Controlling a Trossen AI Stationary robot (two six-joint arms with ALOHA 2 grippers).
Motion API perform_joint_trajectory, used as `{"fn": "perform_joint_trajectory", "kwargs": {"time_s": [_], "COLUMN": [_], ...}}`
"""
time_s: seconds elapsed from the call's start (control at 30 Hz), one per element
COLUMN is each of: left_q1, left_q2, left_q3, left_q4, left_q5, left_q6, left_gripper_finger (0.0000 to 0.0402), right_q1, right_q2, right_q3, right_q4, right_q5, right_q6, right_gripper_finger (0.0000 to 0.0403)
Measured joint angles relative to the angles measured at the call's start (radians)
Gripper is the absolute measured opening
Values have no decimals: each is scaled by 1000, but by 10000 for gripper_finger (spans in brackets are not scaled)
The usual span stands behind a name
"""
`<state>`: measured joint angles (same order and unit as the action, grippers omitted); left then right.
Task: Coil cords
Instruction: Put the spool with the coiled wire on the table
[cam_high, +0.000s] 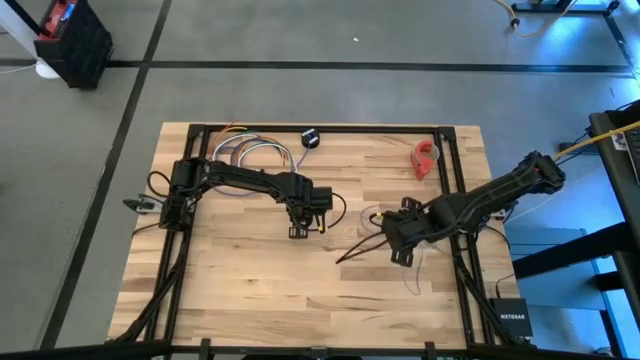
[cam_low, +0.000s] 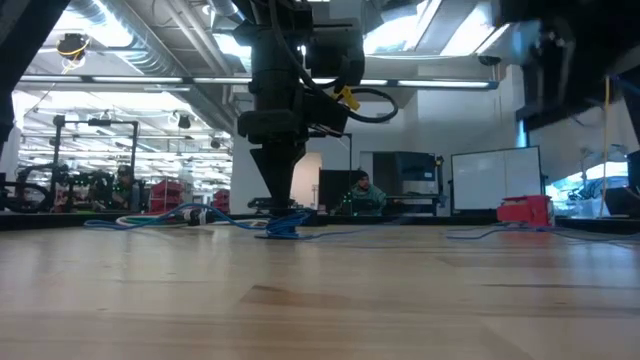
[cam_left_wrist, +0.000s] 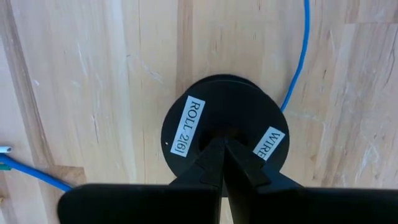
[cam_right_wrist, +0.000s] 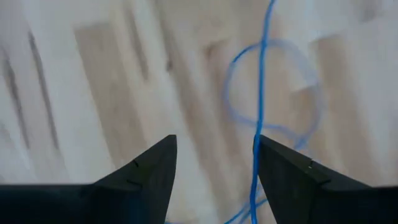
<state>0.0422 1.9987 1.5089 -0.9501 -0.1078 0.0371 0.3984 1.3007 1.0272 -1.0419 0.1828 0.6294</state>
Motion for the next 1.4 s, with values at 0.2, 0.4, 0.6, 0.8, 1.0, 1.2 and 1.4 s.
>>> {"fn": "perform_joint_trajectory", "kwargs": {"time_s": [0.2,0.4,0.6,0.8,1.0,1.2,1.4], "left_q1": [0,0,-1,-1,-2,-2,-2], "left_q2": [0,0,0,0,0,0,0], "left_q3": [0,0,0,0,0,0,0], "left_q4": [0,0,0,0,3,-1,-2], "left_q5": [0,0,0,0,1,1,1], "left_q6": [15,14,15,15,18,14,14], "left_gripper_finger": [4,4,4,4,4,4,4], "right_q1": [0,-26,-25,-56,-60,-93,-90], "right_q2": [-5,5,2,6,2,3,-3], "right_q3": [107,82,84,74,73,68,69], "right_q4": [-98,-96,-206,-131,-239,-20,328], "right_q5": [433,119,441,128,765,781,727], "right_q6": [3,-50,49,-115,133,256,15], "right_gripper_finger": [216,216,216,216,216,216,216]}}
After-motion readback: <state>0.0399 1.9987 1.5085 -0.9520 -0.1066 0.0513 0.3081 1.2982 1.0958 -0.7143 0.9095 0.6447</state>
